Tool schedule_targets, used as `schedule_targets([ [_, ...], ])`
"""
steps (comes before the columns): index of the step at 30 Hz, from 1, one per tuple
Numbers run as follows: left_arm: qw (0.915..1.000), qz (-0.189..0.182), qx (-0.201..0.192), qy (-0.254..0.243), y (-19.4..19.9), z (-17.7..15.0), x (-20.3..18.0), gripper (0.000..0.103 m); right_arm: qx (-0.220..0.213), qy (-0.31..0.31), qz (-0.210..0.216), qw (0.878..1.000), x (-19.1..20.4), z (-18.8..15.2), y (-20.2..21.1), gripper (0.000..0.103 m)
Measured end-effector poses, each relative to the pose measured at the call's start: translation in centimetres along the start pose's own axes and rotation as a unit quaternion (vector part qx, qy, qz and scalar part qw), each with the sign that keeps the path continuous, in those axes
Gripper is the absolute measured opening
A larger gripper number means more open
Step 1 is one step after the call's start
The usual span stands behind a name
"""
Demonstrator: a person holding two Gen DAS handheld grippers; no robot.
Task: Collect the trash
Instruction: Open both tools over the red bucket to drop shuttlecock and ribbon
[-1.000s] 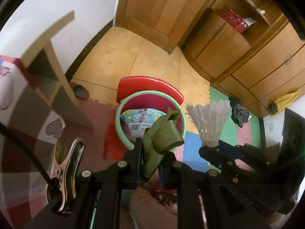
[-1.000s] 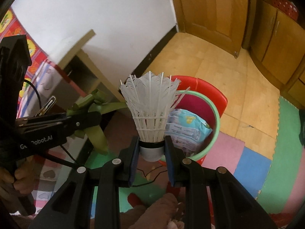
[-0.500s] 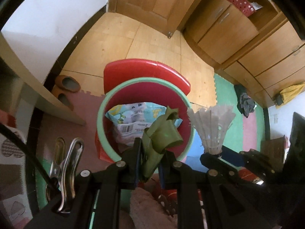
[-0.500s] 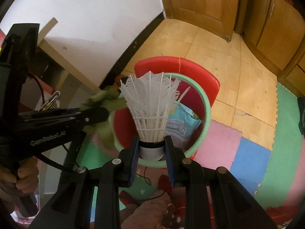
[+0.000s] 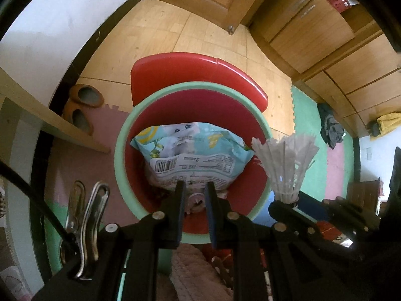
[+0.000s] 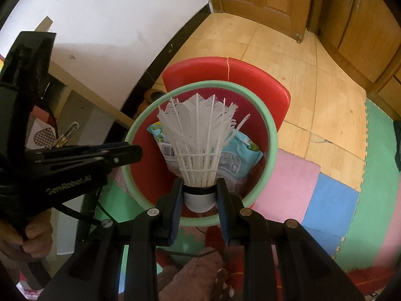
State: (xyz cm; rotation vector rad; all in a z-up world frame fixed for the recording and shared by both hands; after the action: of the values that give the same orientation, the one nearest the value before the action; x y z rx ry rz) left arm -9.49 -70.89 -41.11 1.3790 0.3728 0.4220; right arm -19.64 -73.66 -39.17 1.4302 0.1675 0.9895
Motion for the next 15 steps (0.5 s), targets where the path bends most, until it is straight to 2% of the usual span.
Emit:
schedule_targets([
  [4, 1.0000, -0.001, 0.004, 0.000, 0.0, -0.2, 0.2, 0.015, 0.005, -0.004, 0.001, 1.000, -0.3, -0.1, -0.5, 0.027],
  [9, 1.0000, 0.001, 0.006, -0.001, 0.3, -0.1, 0.4, 0.022, -0.002, -0.005, 0.004, 1.000, 0.0, -0.1, -0.5, 0.028],
  [10, 1.0000, 0.002, 0.004, -0.001, 0.4, 0.0, 0.4, 0.023, -0.004, -0.005, 0.004, 1.000, 0.0, 0.0, -0.5, 0.029],
  [12, 1.0000, 0.005, 0.003, -0.001, 0.6, 0.0, 0.5, 0.030, -0.012, -0.006, 0.005, 1.000, 0.2, 0.2, -0.2, 0.041],
  [15, 1.0000, 0.009, 0.000, -0.001, 1.2, 0.0, 0.7, 0.036, -0.020, -0.006, 0.010, 1.000, 0.5, 0.6, 0.1, 0.048],
])
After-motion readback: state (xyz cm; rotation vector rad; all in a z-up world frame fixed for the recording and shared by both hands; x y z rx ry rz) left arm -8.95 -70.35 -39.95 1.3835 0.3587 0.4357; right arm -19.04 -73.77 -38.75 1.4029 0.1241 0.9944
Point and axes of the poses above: each gripper's, at about its wrist camera, not at the fingertips, and y roughly against the way its jaws point, x to its left, z to its top, the point moved 8 cm from there along -y, roughly the way its jaws point, and after that the axes turned 13 degrees about z, right-handed, at the moved point
